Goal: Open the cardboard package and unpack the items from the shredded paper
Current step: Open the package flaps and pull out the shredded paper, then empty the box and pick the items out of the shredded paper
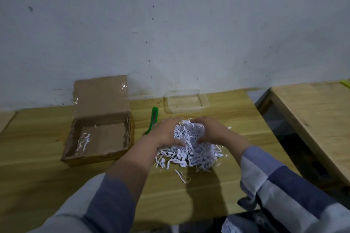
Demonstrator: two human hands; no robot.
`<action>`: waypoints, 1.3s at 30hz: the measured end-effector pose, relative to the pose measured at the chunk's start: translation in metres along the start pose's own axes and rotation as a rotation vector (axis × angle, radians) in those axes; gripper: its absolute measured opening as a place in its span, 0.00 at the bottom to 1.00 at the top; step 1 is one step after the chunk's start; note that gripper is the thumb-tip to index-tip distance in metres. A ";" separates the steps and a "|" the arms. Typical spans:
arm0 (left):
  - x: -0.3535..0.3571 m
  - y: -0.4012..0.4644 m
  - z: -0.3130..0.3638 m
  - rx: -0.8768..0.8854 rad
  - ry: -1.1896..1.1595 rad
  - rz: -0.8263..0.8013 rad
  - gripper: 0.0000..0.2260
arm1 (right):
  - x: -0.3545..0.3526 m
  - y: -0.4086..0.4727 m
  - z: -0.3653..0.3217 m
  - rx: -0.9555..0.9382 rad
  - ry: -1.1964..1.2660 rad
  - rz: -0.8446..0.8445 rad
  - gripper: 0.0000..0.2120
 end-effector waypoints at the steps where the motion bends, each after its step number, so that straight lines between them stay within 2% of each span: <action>1: -0.004 -0.003 0.000 -0.002 -0.014 0.016 0.44 | -0.010 -0.003 -0.003 -0.001 -0.002 0.061 0.27; 3: -0.007 -0.009 0.001 0.002 -0.075 0.032 0.40 | -0.023 -0.007 -0.004 0.031 0.023 0.151 0.12; 5: -0.005 -0.013 0.003 0.013 -0.121 0.031 0.37 | -0.025 -0.008 -0.005 0.056 0.040 0.179 0.05; 8: -0.001 -0.018 0.004 0.014 -0.116 0.033 0.32 | -0.021 -0.008 -0.011 0.052 0.051 0.186 0.08; 12: 0.005 -0.022 0.004 0.002 -0.117 0.030 0.30 | -0.011 -0.008 -0.016 -0.008 0.125 0.135 0.19; 14: 0.009 -0.024 0.004 -0.005 -0.133 0.025 0.29 | -0.011 -0.010 -0.016 -0.005 0.114 0.129 0.21; 18: 0.006 -0.028 0.003 -0.006 -0.145 0.041 0.28 | -0.019 -0.015 -0.027 0.001 0.025 0.168 0.20; 23: -0.018 -0.046 -0.016 -0.038 -0.207 0.129 0.24 | -0.027 -0.009 -0.061 -0.083 0.011 0.204 0.17; 31: -0.048 -0.110 -0.112 -0.247 -0.118 0.294 0.21 | -0.001 0.027 -0.166 -0.272 -0.046 0.062 0.18; 35: -0.046 -0.152 -0.173 -0.366 -0.090 0.360 0.24 | 0.023 0.046 -0.228 -0.369 -0.046 0.008 0.16; 39: -0.034 -0.181 -0.234 -0.436 -0.175 0.329 0.41 | 0.053 0.067 -0.276 -0.398 -0.059 -0.054 0.15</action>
Point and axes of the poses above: each hand's wrist, its own y-axis towards the middle knuckle, its own x-axis out of the palm, z = x × y, the point moved 10 cm from there along y, towards the middle knuckle, and after that the axes turned 14 degrees about -z, right-handed, at the moved point
